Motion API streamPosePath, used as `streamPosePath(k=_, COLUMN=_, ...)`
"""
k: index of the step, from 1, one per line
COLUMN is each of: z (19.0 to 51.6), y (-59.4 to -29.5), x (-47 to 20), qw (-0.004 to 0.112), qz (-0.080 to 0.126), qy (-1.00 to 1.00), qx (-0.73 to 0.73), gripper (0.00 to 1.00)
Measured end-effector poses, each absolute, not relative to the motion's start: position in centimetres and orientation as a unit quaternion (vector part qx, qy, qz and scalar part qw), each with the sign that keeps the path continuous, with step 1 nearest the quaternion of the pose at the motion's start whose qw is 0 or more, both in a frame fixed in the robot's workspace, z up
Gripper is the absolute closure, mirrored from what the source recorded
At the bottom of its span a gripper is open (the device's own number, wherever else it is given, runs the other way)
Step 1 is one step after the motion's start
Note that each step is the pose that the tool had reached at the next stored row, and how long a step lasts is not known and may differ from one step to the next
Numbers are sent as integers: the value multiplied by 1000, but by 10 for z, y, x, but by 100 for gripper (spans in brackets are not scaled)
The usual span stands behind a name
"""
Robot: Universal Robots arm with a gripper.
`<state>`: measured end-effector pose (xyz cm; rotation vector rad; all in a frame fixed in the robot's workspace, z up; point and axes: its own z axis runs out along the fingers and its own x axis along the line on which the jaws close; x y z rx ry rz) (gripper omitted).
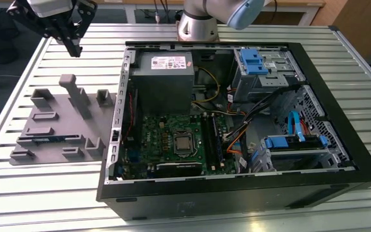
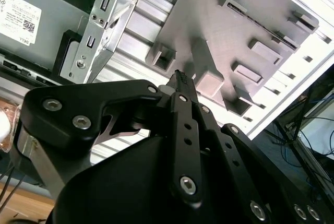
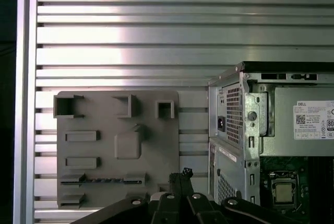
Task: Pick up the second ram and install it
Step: 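Reach for the second ram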
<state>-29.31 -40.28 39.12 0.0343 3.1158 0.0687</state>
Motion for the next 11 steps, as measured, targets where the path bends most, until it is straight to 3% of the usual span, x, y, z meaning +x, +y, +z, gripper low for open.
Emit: streamPosePath(k=11, z=391, y=-403, x=-303, qw=12, qz=22, qy=1000, qx=11, gripper=89)
